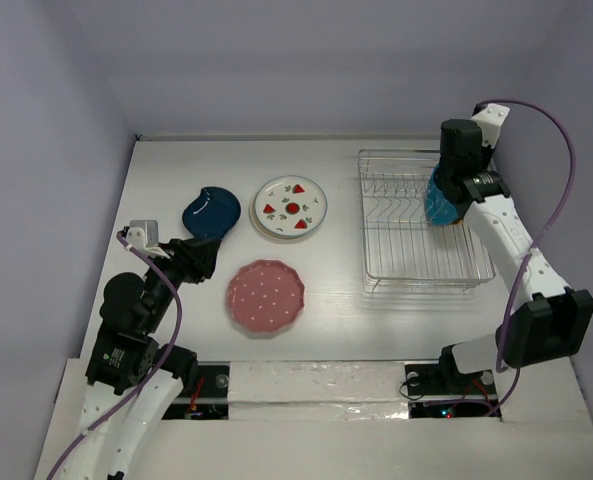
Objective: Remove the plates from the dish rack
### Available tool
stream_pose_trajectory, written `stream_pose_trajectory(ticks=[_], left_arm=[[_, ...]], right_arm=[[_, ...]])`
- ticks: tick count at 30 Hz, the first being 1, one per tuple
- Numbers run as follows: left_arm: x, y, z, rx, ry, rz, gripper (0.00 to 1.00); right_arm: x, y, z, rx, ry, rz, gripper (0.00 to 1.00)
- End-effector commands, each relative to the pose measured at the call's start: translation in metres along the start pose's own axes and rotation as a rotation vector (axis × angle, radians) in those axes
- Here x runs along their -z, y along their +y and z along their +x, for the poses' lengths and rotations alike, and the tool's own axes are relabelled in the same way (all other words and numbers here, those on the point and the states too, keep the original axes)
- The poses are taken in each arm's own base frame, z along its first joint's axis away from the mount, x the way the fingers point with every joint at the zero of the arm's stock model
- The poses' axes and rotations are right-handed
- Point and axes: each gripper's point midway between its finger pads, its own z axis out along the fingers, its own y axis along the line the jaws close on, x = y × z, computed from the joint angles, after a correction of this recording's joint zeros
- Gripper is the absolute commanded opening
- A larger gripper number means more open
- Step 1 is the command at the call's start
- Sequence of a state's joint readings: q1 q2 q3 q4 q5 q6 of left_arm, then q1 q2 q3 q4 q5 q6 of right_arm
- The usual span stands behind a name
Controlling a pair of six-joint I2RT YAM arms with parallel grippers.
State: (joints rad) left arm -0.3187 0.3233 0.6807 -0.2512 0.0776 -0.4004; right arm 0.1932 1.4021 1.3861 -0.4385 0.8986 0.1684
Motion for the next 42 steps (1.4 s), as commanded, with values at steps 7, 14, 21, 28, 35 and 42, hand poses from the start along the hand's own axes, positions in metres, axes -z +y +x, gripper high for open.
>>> stream_pose_trajectory(ticks=[7, 14, 21, 28, 35, 42], left_arm=[[-0.003, -0.005, -0.007, -0.007, -0.025, 0.025, 0.47], [-0.002, -0.006, -0.008, -0.011, -0.027, 0.027, 0.47], [0.0, -0.009, -0.008, -0.011, -0.028, 0.039, 0.47], [0.002, -0.009, -0.01, -0.009, -0.038, 0.037, 0.47], [0.003, -0.009, -0.01, -0.009, -0.039, 0.038, 0.47], [0.002, -0.008, -0.01, -0.009, -0.04, 0.031, 0.47]], right_arm=[[-0.028, 0.031, 0.036, 0.088, 0.114, -0.043, 0.46], [-0.059, 0.028, 0.061, 0.141, 0.191, 0.006, 0.5], [-0.086, 0.025, 0.077, 0.18, 0.226, 0.078, 0.47], [-0.095, 0.025, 0.077, 0.194, 0.204, 0.124, 0.45], [-0.082, 0.012, 0.063, 0.177, 0.183, 0.131, 0.0], [-0.04, -0.006, 0.0, 0.077, 0.04, 0.073, 0.0]])
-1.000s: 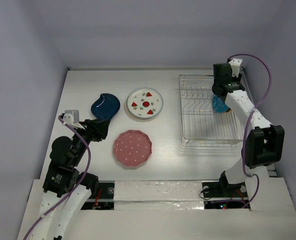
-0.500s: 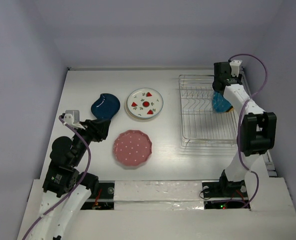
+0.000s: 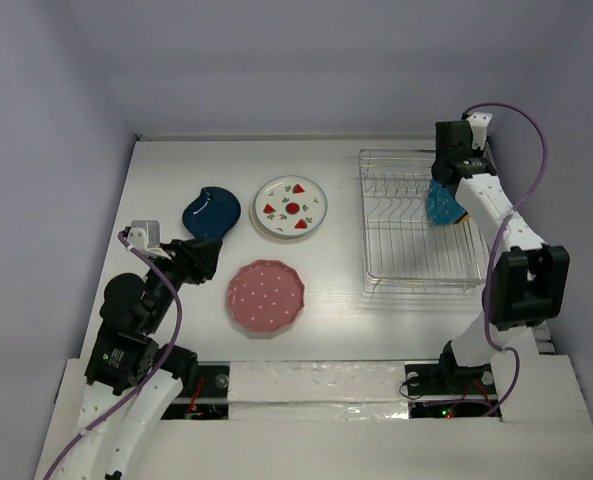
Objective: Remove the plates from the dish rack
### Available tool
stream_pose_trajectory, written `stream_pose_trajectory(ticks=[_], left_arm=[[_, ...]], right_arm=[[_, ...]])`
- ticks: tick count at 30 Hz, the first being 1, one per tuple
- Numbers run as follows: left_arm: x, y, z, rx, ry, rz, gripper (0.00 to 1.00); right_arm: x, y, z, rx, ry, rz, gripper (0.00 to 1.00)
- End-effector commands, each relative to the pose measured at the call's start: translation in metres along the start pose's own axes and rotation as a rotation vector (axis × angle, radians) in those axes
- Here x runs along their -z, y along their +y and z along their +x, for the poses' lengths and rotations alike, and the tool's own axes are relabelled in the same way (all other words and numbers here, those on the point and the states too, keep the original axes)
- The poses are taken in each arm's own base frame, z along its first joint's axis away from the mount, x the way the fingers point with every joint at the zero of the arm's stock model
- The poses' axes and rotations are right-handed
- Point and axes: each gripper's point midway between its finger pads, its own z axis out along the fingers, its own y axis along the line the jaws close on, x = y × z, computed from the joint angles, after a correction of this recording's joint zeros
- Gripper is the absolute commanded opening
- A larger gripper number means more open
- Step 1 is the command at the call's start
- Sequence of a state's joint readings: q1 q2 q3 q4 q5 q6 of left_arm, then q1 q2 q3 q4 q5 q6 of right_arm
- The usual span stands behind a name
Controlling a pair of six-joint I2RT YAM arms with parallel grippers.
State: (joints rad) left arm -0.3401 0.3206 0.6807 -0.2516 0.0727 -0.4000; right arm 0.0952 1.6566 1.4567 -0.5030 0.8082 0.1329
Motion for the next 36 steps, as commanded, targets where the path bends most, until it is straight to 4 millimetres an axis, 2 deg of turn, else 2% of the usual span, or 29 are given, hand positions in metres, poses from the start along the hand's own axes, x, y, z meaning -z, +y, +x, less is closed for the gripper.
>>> stream_pose_trajectory(ticks=[1, 4, 12, 15, 16, 17, 18, 19, 20, 21, 22, 24, 25, 29, 31, 33, 36], left_arm=[[0.001, -0.004, -0.011, -0.008, -0.043, 0.014, 0.47], [0.002, -0.003, -0.012, -0.005, -0.048, 0.008, 0.47], [0.001, -0.004, -0.011, -0.005, -0.042, 0.012, 0.47], [0.002, -0.006, -0.012, -0.007, -0.048, 0.022, 0.47], [0.003, -0.006, -0.012, -0.007, -0.049, 0.026, 0.47], [0.005, -0.008, -0.014, -0.008, -0.06, 0.031, 0.47], [0.006, -0.008, -0.016, -0.008, -0.067, 0.035, 0.47], [0.008, -0.009, -0.016, -0.008, -0.07, 0.038, 0.47], [0.01, -0.012, -0.017, -0.008, -0.077, 0.052, 0.47], [0.012, -0.012, -0.019, -0.008, -0.086, 0.055, 0.48], [0.015, -0.015, -0.02, -0.008, -0.094, 0.066, 0.48], [0.017, -0.018, -0.021, -0.008, -0.099, 0.084, 0.49], [0.02, -0.021, -0.021, -0.007, -0.101, 0.1, 0.49], [0.028, -0.028, -0.024, -0.005, -0.12, 0.132, 0.51], [0.031, -0.032, -0.024, -0.003, -0.118, 0.156, 0.51], [0.035, -0.035, -0.026, -0.001, -0.128, 0.17, 0.52], [0.039, -0.039, -0.026, 0.002, -0.131, 0.195, 0.52]], right_arm=[[0.039, -0.04, -0.056, -0.124, -0.162, 0.041, 0.0], [0.043, -0.037, -0.059, -0.145, -0.165, 0.005, 0.0], [0.039, -0.018, -0.044, -0.182, -0.145, -0.08, 0.0], [0.032, -0.012, -0.043, -0.223, -0.116, -0.129, 0.11], [0.031, -0.002, -0.039, -0.251, -0.101, -0.199, 0.19], [0.03, -0.013, -0.044, -0.298, -0.114, -0.215, 0.23], [0.03, -0.015, -0.05, -0.346, -0.135, -0.246, 0.28], [0.034, -0.006, -0.051, -0.384, -0.126, -0.35, 0.33], [0.026, -0.014, -0.044, -0.407, -0.11, -0.362, 0.34], [0.032, -0.021, -0.054, -0.44, -0.154, -0.387, 0.39], [0.032, -0.023, -0.055, -0.449, -0.16, -0.41, 0.48], [0.024, -0.034, -0.052, -0.46, -0.149, -0.415, 0.53], [0.02, -0.026, -0.047, -0.447, -0.117, -0.457, 0.55], [0.016, -0.02, -0.041, -0.395, -0.095, -0.508, 0.55], [0.017, -0.018, -0.035, -0.384, -0.098, -0.52, 0.5], [0.032, -0.018, -0.047, -0.38, -0.172, -0.58, 0.49], [0.036, -0.014, -0.041, -0.353, -0.16, -0.628, 0.48]])
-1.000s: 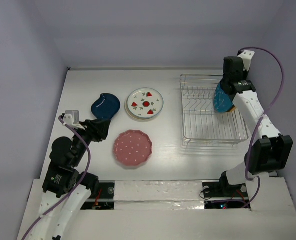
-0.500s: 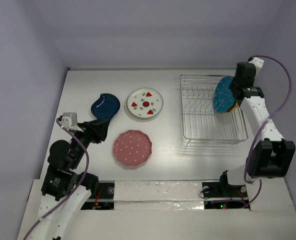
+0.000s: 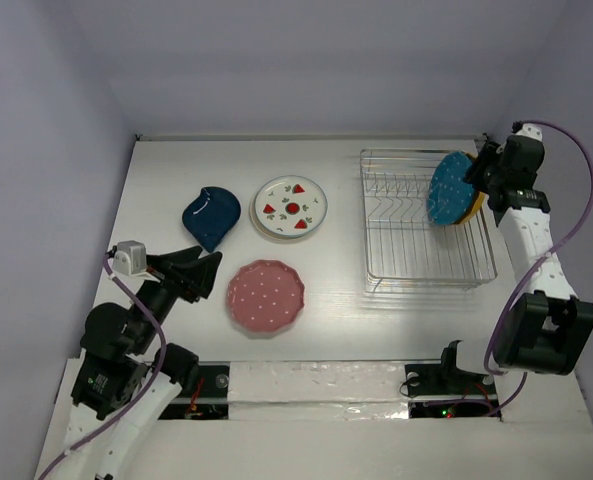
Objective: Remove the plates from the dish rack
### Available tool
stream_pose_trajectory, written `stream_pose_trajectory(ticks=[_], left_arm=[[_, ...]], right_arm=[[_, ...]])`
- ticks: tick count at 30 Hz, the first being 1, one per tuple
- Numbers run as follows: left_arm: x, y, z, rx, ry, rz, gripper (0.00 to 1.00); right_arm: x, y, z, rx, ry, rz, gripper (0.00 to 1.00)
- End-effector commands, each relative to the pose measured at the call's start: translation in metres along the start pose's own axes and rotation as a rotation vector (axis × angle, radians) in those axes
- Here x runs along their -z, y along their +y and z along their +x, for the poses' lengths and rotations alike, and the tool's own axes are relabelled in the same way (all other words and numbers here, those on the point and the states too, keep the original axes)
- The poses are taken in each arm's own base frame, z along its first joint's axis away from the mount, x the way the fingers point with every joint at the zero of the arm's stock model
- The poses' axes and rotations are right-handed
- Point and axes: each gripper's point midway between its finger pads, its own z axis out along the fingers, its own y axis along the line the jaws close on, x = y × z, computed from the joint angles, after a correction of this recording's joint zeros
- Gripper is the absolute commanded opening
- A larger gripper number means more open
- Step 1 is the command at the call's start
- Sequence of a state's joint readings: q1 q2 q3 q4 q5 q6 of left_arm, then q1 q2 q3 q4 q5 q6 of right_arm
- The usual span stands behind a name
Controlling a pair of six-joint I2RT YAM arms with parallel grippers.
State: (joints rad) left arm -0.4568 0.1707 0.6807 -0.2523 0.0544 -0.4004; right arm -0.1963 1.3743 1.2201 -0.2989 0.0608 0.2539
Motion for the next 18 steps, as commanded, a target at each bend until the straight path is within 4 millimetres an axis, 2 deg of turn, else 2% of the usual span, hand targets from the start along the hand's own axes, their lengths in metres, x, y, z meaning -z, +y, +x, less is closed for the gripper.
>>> stream_pose_trajectory(ticks=[1, 4, 9, 11, 12, 18], left_arm=[[0.005, -0.011, -0.011, -0.001, -0.046, 0.049, 0.53], [0.007, -0.012, -0.013, 0.001, -0.051, 0.053, 0.53], [0.01, -0.015, -0.015, 0.005, -0.06, 0.072, 0.55], [0.012, -0.016, -0.016, 0.005, -0.066, 0.073, 0.55], [0.012, -0.016, -0.015, 0.005, -0.061, 0.077, 0.55], [0.012, -0.016, -0.015, 0.007, -0.064, 0.077, 0.55]], right_arm=[[0.012, 0.026, -0.025, 0.062, -0.067, -0.158, 0.48], [-0.002, 0.016, -0.009, 0.081, 0.011, -0.105, 0.5], [-0.007, 0.008, -0.012, 0.102, 0.044, -0.055, 0.54], [-0.012, 0.009, -0.001, 0.122, 0.106, -0.063, 0.54], [-0.013, 0.01, -0.008, 0.125, 0.103, -0.064, 0.54], [-0.027, -0.009, 0.0, 0.158, 0.148, 0.038, 0.55]])
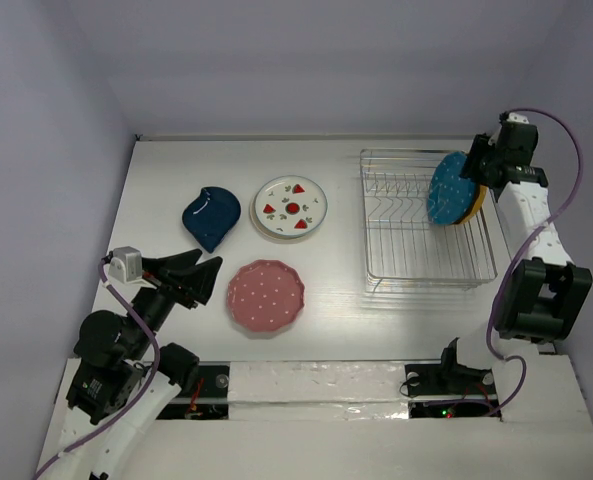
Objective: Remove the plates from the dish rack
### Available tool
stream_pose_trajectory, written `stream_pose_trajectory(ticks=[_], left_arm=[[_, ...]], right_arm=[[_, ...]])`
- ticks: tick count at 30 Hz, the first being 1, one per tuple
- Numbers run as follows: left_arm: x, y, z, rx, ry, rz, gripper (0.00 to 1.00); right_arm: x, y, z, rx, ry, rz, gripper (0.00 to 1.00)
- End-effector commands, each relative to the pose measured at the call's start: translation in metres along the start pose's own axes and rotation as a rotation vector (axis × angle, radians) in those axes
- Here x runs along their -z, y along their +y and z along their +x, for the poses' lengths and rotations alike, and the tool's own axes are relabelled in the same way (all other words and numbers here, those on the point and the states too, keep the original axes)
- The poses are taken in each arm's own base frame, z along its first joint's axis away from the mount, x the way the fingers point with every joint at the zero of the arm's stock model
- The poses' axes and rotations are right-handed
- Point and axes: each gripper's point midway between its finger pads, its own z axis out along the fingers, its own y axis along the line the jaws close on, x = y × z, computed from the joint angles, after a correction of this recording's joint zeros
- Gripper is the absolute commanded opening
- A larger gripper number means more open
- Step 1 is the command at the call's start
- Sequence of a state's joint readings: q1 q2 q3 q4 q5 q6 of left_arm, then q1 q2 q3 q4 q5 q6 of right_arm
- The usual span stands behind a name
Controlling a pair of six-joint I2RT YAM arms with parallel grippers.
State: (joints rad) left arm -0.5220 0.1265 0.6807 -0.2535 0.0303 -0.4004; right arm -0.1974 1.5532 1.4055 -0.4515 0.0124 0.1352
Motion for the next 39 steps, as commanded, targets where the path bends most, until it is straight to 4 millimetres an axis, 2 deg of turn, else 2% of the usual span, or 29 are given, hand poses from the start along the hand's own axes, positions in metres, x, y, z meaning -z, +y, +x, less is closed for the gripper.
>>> stream_pose_trajectory(ticks=[1, 9, 13, 15, 17, 18, 19, 21, 27, 30, 33, 37, 39], left_arm=[[0.002, -0.005, -0.011, -0.004, -0.044, 0.022, 0.55], [0.002, -0.004, -0.011, -0.002, -0.041, 0.013, 0.55], [0.002, -0.004, -0.011, -0.002, -0.041, 0.01, 0.55], [0.002, -0.003, -0.012, -0.001, -0.042, 0.007, 0.55], [0.002, -0.003, -0.012, 0.001, -0.045, 0.007, 0.55], [0.002, -0.003, -0.012, 0.001, -0.043, 0.006, 0.55], [0.002, -0.003, -0.012, 0.001, -0.043, 0.006, 0.55], [0.002, -0.003, -0.011, 0.001, -0.042, 0.007, 0.55], [0.002, -0.003, -0.011, 0.002, -0.04, 0.005, 0.55], [0.002, -0.003, -0.011, 0.004, -0.04, 0.005, 0.55], [0.002, -0.003, -0.011, 0.004, -0.04, 0.005, 0.55], [0.002, -0.003, -0.011, 0.005, -0.04, 0.005, 0.55], [0.002, -0.003, -0.01, 0.005, -0.038, 0.003, 0.55]], right_arm=[[0.002, -0.012, -0.009, 0.036, 0.005, 0.054, 0.55], [-0.026, -0.012, 0.025, 0.039, 0.134, 0.041, 0.55], [-0.034, -0.012, 0.033, 0.038, 0.155, 0.038, 0.53], [-0.036, -0.012, 0.034, 0.03, 0.159, 0.042, 0.48], [-0.036, -0.013, 0.032, 0.027, 0.154, 0.045, 0.36], [-0.035, -0.013, 0.029, 0.023, 0.14, 0.052, 0.27], [-0.032, -0.015, 0.024, 0.019, 0.123, 0.062, 0.1], [-0.019, -0.01, 0.004, 0.011, 0.059, 0.047, 0.0], [0.028, 0.012, -0.062, 0.003, -0.128, -0.011, 0.0], [0.048, 0.023, -0.088, 0.02, -0.205, -0.033, 0.0], [0.064, 0.028, -0.103, 0.072, -0.245, -0.019, 0.0], [0.067, 0.023, -0.103, 0.11, -0.237, 0.036, 0.0], [0.077, 0.02, -0.112, 0.092, -0.281, 0.055, 0.0]])
